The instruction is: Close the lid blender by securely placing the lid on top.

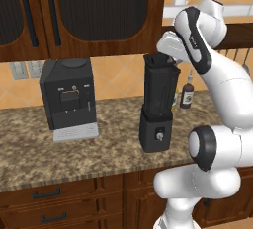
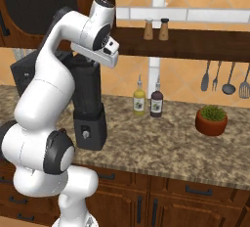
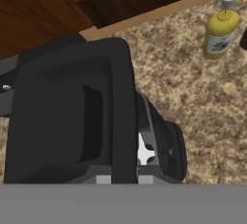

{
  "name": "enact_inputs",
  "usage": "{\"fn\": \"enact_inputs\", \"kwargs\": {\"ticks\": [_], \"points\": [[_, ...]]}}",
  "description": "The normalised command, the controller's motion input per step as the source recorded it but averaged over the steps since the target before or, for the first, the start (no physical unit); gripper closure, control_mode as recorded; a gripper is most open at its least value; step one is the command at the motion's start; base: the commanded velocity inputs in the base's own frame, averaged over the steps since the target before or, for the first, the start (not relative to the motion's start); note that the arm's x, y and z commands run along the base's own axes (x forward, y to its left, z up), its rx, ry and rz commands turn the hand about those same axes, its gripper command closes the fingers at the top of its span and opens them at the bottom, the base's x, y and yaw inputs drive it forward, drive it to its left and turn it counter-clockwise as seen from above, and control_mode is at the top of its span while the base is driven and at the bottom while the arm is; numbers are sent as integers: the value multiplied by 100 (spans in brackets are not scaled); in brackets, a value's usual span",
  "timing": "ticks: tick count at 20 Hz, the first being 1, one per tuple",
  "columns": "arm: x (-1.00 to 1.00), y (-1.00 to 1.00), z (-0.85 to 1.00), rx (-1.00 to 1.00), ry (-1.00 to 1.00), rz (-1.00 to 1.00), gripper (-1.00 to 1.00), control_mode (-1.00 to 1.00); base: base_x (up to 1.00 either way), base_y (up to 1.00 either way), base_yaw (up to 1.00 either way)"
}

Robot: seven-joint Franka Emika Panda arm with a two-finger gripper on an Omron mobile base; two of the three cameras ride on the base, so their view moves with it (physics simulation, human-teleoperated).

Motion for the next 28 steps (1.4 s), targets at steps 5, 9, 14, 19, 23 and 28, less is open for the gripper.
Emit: {"fn": "enact_inputs", "kwargs": {"ticks": [5,9,14,19,23,28], "points": [[-11,0,0,4,0,12,100,-100,0,0,0],[-25,-3,0,2,0,7,100,-100,0,0,0],[-25,-15,0,2,3,0,100,-100,0,0,0],[-13,-10,0,0,3,-4,100,-100,0,0,0],[0,1,-14,0,1,-3,100,-100,0,0,0],[1,21,-14,0,0,5,100,-100,0,0,0]]}}
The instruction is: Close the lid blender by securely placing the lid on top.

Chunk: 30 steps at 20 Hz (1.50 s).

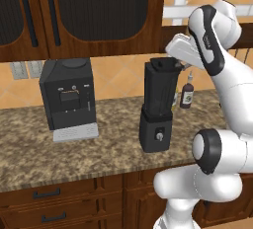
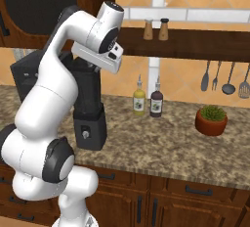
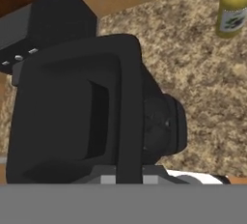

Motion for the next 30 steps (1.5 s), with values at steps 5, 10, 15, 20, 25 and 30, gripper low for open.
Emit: {"fn": "enact_inputs", "kwargs": {"ticks": [5,10,15,20,25,30], "points": [[5,12,-2,0,0,12,100,-100,0,0,0],[13,16,0,0,0,14,100,-100,0,0,0],[1,5,-12,0,3,5,100,-100,0,0,0],[0,0,-30,-1,4,0,100,-100,0,0,0],[0,0,-39,0,3,-4,100,-100,0,0,0],[18,0,-47,-2,0,-8,100,-100,0,0,0]]}}
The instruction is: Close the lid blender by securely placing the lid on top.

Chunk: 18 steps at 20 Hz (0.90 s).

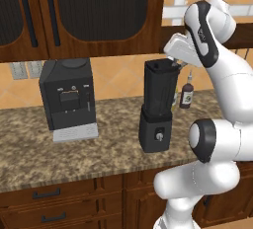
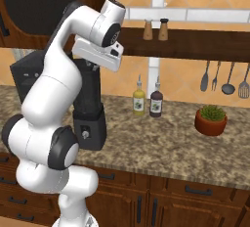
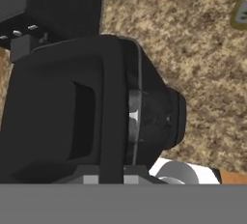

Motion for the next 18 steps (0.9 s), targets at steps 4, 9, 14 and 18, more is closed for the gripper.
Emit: {"fn": "enact_inputs", "kwargs": {"ticks": [4,9,14,18], "points": [[35,0,-48,0,0,-9,100,-100,0,0,0],[32,0,-35,0,0,-14,100,-100,0,0,0],[33,0,-31,0,0,-11,100,-100,0,0,0],[35,0,-29,0,0,-1,100,-100,0,0,0]]}}
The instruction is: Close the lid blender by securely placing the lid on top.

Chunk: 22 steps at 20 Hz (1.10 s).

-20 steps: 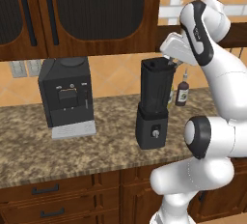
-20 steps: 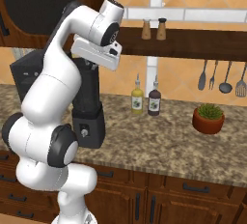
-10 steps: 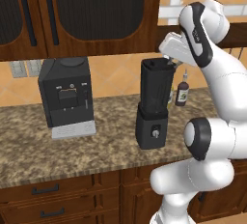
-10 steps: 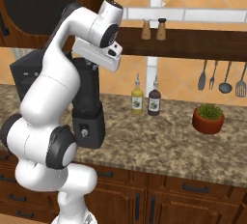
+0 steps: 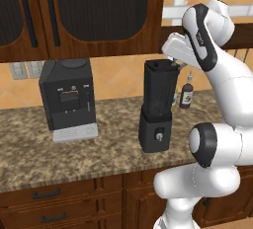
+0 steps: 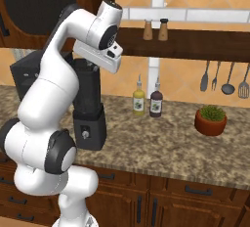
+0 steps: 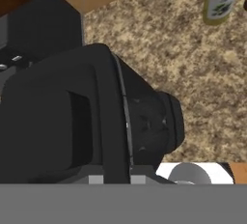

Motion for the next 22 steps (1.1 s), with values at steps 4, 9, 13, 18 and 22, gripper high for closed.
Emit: {"fn": "enact_inputs", "kwargs": {"ticks": [4,9,13,18,22], "points": [[2,0,-39,-5,0,0,100,-100,0,0,0],[0,0,-61,-17,0,0,100,-100,0,0,0],[0,0,-57,-17,0,0,100,-100,0,0,0],[0,0,-70,-4,4,0,100,-100,0,0,0],[0,0,-73,8,14,-1,100,-100,0,0,0]]}}
